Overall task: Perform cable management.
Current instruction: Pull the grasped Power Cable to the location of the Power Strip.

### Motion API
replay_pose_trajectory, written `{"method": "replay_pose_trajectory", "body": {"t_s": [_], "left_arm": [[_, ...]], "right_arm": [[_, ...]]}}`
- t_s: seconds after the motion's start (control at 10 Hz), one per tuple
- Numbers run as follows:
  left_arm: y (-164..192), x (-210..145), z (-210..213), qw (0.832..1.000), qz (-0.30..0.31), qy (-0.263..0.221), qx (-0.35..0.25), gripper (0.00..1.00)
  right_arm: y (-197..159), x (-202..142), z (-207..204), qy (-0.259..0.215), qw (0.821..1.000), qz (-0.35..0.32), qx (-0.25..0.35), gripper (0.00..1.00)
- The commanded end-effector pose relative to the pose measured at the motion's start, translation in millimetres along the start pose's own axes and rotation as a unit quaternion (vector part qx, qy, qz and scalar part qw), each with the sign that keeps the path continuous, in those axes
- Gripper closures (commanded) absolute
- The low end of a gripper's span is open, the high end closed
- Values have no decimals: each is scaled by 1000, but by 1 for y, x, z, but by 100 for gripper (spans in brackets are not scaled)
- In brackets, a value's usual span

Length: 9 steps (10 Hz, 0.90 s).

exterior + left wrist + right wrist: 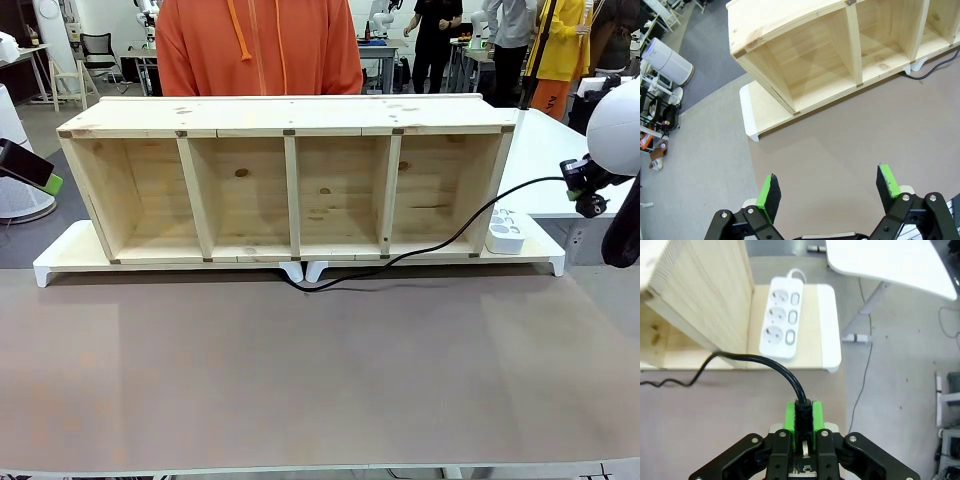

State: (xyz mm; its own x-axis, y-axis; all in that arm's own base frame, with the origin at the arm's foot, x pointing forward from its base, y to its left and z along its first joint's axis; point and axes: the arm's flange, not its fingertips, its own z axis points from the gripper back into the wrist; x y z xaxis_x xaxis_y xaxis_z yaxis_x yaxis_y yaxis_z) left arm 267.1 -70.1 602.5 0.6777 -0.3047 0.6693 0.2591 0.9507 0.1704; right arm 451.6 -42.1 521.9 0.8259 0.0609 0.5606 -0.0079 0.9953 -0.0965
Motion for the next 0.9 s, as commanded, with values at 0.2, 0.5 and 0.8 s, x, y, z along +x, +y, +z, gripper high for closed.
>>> {"method": "replay_pose_trajectory", "body": {"t_s": [0.2,0.5,0.8], "left_arm": [[1,-1,1,1000,-2,3,-1,0],[1,-1,1,1000,-2,3,-1,0],[1,-1,1,1000,-2,3,-1,0]], "right_arm": [[12,34,-13,-39,999,6,18,84],[18,52,-27,-41,998,8,40,84],[18,60,-32,-44,998,-4,39,84]]}}
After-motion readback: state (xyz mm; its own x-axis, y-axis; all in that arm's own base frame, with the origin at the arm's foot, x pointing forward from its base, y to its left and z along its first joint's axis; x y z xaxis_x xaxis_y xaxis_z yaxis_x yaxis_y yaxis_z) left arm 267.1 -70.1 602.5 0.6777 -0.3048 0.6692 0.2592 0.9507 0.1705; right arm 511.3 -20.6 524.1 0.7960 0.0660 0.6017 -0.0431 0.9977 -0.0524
